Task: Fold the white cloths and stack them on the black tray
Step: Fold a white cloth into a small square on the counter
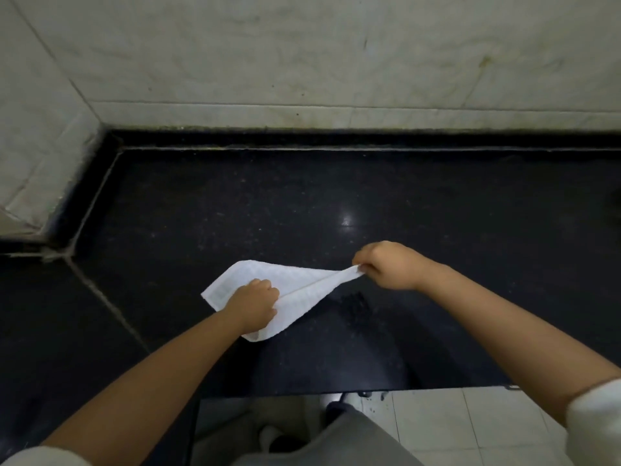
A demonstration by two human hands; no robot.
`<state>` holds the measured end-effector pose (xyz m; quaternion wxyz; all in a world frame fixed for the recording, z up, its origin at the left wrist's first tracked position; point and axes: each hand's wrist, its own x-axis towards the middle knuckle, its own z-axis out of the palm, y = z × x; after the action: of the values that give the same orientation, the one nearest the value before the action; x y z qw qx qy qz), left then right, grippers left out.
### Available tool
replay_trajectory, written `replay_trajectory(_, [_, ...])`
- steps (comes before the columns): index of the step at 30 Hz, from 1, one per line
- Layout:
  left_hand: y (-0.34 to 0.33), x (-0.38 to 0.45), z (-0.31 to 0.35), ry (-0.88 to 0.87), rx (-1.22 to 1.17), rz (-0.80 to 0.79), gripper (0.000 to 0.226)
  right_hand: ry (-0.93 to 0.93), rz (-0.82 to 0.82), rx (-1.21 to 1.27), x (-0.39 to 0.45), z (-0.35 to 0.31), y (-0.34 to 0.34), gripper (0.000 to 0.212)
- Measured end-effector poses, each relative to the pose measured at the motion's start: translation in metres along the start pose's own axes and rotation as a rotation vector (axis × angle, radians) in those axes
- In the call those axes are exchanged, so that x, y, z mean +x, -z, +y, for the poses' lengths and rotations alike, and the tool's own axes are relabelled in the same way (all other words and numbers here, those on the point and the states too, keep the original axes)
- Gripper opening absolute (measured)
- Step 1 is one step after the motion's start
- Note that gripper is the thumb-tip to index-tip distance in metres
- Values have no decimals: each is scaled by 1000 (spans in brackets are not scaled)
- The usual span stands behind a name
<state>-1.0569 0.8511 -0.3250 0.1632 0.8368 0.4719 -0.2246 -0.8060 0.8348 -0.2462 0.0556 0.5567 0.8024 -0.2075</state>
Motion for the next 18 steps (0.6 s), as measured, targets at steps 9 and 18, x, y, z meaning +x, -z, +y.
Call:
replay_trajectory(9, [166, 12, 36, 142, -393, 867, 18, -223, 820, 127, -4, 81, 86, 21])
replay_trajectory(18, [121, 14, 62, -180, -78, 536, 24, -1, 409, -48, -62, 123, 39, 16])
